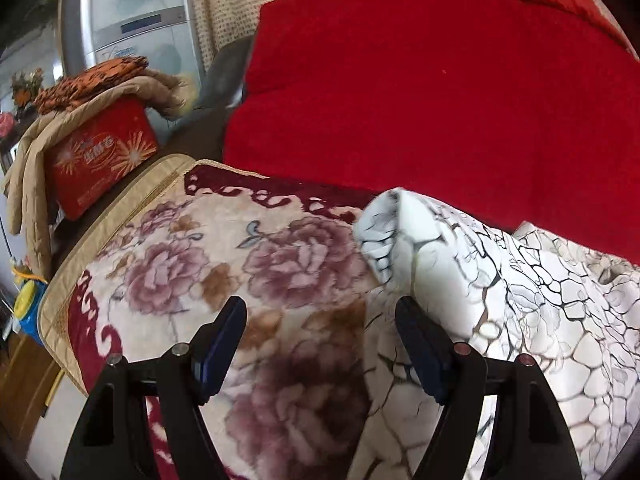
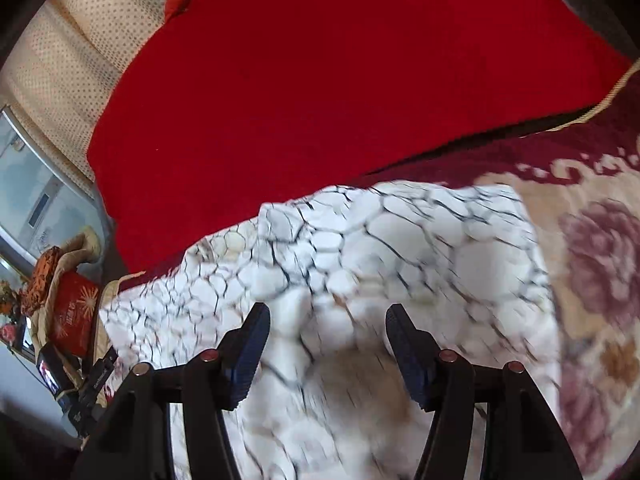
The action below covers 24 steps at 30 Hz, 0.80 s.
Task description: Fold large clothes
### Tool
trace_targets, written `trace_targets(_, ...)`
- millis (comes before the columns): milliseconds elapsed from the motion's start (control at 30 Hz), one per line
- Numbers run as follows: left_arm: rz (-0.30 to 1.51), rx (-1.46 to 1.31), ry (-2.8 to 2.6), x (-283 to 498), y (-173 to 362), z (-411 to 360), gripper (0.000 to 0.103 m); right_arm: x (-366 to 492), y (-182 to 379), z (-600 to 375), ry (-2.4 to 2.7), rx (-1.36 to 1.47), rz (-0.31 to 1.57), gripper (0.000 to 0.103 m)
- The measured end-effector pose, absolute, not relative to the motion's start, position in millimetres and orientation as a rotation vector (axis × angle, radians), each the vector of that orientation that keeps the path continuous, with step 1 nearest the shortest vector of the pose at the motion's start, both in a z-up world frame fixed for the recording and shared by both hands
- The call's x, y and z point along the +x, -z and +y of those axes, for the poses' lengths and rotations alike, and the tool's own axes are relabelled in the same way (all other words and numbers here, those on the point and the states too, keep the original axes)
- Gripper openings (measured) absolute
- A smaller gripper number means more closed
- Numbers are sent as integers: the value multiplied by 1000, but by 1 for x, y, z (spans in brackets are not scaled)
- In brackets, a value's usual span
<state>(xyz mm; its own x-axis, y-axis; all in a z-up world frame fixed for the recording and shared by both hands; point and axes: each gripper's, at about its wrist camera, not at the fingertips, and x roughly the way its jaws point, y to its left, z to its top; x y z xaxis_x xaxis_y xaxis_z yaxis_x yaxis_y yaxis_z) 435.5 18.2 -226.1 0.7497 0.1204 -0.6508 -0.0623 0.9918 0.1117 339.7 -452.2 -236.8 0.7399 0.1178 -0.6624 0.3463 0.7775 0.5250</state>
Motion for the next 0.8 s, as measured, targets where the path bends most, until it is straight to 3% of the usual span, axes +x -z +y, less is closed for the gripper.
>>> trace_targets(200, 890, 88, -131, 464, 262, 26, 79, 375, 268, -453, 126, 723, 816, 65)
trace_targets(467, 822, -61, -105, 430, 233, 79, 80, 338, 252, -440, 61, 713, 724, 65)
trace_targets(800, 1005, -350, 253, 390, 256, 110, 83, 318, 233, -385, -70, 598, 662, 65)
